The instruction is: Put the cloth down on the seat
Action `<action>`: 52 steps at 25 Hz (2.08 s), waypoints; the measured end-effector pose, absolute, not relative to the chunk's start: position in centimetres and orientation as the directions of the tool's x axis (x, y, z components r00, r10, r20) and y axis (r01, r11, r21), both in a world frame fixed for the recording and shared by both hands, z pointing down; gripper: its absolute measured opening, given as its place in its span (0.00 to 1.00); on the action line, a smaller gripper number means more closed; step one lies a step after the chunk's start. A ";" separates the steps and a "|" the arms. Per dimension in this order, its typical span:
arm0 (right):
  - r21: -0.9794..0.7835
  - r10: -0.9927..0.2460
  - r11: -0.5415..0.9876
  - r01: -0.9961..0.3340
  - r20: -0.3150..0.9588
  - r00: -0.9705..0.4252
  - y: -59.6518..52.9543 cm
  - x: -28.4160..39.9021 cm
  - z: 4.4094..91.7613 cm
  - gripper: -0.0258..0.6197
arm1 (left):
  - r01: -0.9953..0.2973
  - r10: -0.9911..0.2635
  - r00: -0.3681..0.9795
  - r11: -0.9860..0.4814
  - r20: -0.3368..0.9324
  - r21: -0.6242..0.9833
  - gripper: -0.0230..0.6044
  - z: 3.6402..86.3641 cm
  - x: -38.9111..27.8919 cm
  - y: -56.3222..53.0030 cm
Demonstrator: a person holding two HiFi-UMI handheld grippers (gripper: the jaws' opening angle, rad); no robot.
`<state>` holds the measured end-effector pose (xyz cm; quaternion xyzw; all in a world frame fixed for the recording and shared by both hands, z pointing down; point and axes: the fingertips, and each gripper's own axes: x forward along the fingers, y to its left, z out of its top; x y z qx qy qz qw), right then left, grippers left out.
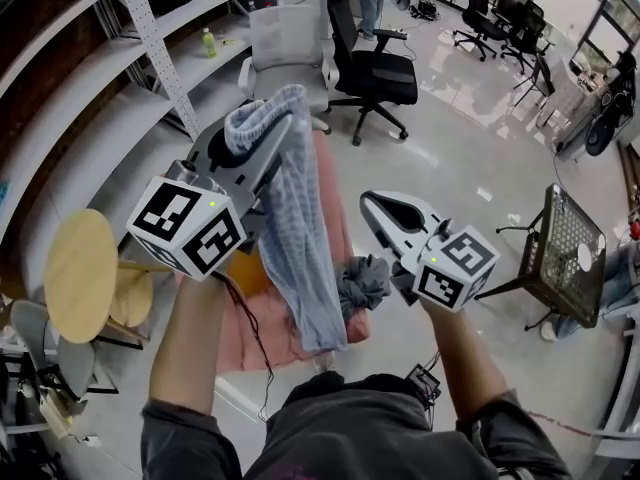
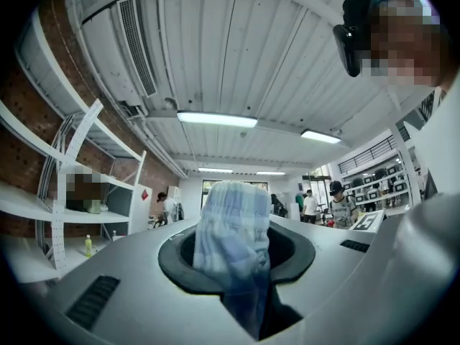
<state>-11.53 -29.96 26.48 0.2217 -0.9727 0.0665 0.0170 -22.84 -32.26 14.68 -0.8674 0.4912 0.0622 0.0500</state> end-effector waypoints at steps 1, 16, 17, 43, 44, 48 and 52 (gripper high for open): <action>-0.125 -0.436 0.890 -0.439 0.053 -0.898 -30.5 -11.5 26.2 0.07 | -0.858 -0.844 0.510 -0.512 -0.164 -0.033 0.23 14.1 -23.1 -32.9; -0.095 -0.457 0.886 -0.454 -0.006 -0.890 -36.9 -11.6 22.4 0.07 | -0.849 -0.817 0.528 -0.504 -0.233 -0.160 0.23 4.4 -22.9 -42.2; -0.093 -0.456 0.886 -0.454 -0.010 -0.890 -37.2 -11.4 22.1 0.07 | -0.848 -0.814 0.530 -0.504 -0.238 -0.166 0.23 3.7 -22.8 -42.9; -0.275 -0.468 0.834 -0.479 0.109 -0.877 -47.3 -1.1 33.7 0.07 | -0.835 -0.834 0.551 -0.551 0.040 0.010 0.24 25.3 -13.0 -57.2; -0.280 -0.462 0.834 -0.475 0.117 -0.879 -47.3 -1.1 34.2 0.07 | -0.843 -0.842 0.537 -0.536 0.057 0.031 0.24 27.0 -13.7 -57.0; -0.289 -0.426 0.844 -0.452 0.150 -0.892 -47.1 -2.4 36.3 0.07 | -0.883 -0.877 0.468 -0.458 0.108 0.105 0.24 32.6 -17.6 -55.4; -0.301 -0.389 0.851 -0.430 0.189 -0.902 -46.0 -5.2 38.1 0.07 | -0.910 -0.903 0.406 -0.387 0.137 0.150 0.24 36.5 -22.1 -52.6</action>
